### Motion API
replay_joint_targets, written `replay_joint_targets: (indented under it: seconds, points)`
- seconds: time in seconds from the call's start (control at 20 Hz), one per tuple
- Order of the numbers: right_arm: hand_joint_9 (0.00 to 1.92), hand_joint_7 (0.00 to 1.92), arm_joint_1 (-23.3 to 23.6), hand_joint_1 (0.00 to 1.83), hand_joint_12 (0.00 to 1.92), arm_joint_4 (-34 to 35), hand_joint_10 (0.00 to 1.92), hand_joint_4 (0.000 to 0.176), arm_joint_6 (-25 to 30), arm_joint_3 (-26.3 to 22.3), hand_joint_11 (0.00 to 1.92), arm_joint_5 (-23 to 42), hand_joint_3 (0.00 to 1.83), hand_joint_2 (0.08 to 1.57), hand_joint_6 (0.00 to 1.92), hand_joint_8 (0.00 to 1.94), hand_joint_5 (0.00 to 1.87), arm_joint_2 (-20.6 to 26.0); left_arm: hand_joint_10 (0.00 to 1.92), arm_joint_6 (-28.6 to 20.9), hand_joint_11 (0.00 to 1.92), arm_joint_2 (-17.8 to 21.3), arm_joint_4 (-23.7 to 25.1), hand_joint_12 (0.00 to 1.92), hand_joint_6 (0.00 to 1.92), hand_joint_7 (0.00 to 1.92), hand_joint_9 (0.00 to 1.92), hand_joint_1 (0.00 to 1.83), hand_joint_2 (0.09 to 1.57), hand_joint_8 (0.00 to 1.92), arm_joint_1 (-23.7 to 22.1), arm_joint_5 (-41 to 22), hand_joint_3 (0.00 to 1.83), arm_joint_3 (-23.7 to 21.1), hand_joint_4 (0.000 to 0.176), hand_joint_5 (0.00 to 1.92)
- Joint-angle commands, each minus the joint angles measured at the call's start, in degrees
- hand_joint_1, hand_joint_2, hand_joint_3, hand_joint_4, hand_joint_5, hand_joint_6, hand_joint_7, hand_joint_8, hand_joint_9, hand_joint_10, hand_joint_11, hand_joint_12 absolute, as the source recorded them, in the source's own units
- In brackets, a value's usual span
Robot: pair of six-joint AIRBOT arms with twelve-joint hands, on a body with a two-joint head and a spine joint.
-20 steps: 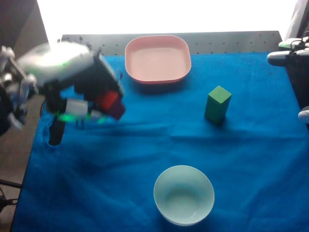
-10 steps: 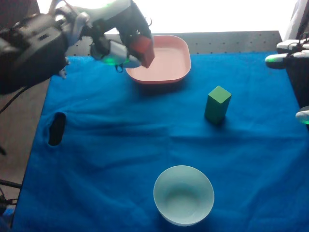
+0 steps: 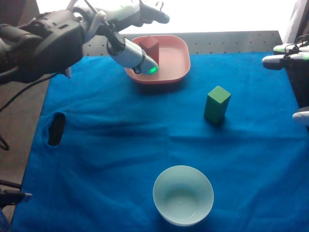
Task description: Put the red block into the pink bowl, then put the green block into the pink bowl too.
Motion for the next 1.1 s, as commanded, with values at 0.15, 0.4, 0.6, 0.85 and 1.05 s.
replay_joint_targets:
  seconds: [0.15, 0.4, 0.6, 0.85, 1.05]
  points:
    - [0.19, 0.22, 1.3, 0.75, 0.54, 2.2, 0.0, 0.176, 0.2, 0.3, 0.03, 6.3, 0.0, 1.06, 0.0, 0.0, 0.32, -0.3, 0.01, 0.0, 0.0, 5.8, 0.5, 0.05, 0.02, 0.23, 0.1, 0.6, 0.89, 0.02, 1.6, -13.8, 0.0, -6.5, 0.176, 0.17]
    - [0.12, 0.17, 3.4, 0.7, 0.38, 0.1, 0.0, 0.176, 0.5, 0.3, 0.0, 6.3, 0.0, 1.02, 0.0, 0.0, 0.31, -0.6, 0.0, 1.1, 0.0, 16.7, 0.7, 0.42, 0.0, 0.11, 0.12, 0.72, 0.87, 0.0, 9.3, -23.2, 0.0, -18.7, 0.176, 0.12]
    - [0.17, 0.23, 4.1, 0.72, 0.64, -0.1, 0.0, 0.176, 0.6, 0.8, 0.0, 6.2, 0.0, 1.02, 0.0, 0.0, 0.33, -1.3, 0.0, 1.1, 0.0, 22.7, -0.7, 0.01, 0.01, 0.0, 0.0, 0.78, 0.88, 0.0, 16.8, -28.7, 0.0, -25.8, 0.147, 0.07]
    - [0.25, 0.31, 13.6, 0.78, 1.0, -9.1, 0.0, 0.135, 0.6, 4.0, 0.0, -3.7, 0.0, 1.01, 0.0, 0.0, 0.4, -6.4, 0.0, 1.1, 0.01, 30.7, -8.2, 0.01, 0.0, 0.0, 0.0, 0.83, 0.86, 0.0, 30.2, -40.4, 0.0, -34.8, 0.164, 0.07]
    - [0.26, 0.28, 14.9, 0.72, 1.07, -10.9, 0.01, 0.176, 0.6, 5.2, 0.0, -5.9, 0.0, 1.01, 0.01, 0.01, 0.28, -8.8, 0.0, 1.1, 0.0, 33.4, -12.2, 0.0, 0.01, 0.0, 0.0, 0.88, 0.89, 0.0, 36.3, -48.7, 0.01, -39.2, 0.077, 0.09]
